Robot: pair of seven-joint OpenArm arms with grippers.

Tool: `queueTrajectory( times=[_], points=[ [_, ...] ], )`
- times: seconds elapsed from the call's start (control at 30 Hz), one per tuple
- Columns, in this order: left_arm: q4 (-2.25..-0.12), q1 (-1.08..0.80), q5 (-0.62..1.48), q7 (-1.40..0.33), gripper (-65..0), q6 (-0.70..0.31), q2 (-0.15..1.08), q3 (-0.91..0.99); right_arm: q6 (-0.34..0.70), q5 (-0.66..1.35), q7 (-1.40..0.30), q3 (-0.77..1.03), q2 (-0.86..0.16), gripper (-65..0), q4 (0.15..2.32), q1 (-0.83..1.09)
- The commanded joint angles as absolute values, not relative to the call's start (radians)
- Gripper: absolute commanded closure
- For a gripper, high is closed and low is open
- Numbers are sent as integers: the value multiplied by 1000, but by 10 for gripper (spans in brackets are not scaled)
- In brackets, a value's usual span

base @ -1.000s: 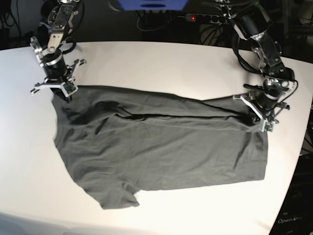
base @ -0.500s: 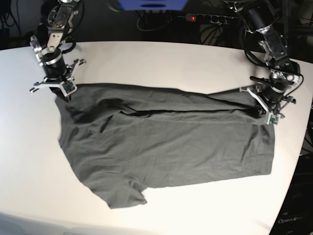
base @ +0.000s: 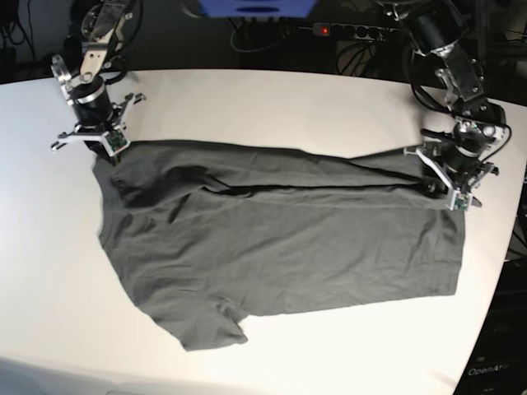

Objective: Fold the T-shirt properly

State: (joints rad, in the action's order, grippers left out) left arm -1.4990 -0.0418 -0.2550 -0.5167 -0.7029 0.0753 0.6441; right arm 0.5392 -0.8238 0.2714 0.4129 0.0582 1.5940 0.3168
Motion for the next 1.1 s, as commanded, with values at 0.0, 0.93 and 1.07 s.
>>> queueTrajectory(
  times=[0.0, 0.93, 1.07],
  points=[
    [-1531, -42, -242, -498, -229, -698, 90, 647, 527, -808, 291, 417, 53, -9, 1615, 312],
    [-1644, -91, -243, -487, -229, -698, 177, 684, 527, -808, 286, 417, 56, -9, 1613, 326],
    [-1693, -76, -311, -487, -228, -698, 219, 642, 527, -808, 283, 417, 56, -9, 1613, 326]
  ],
)
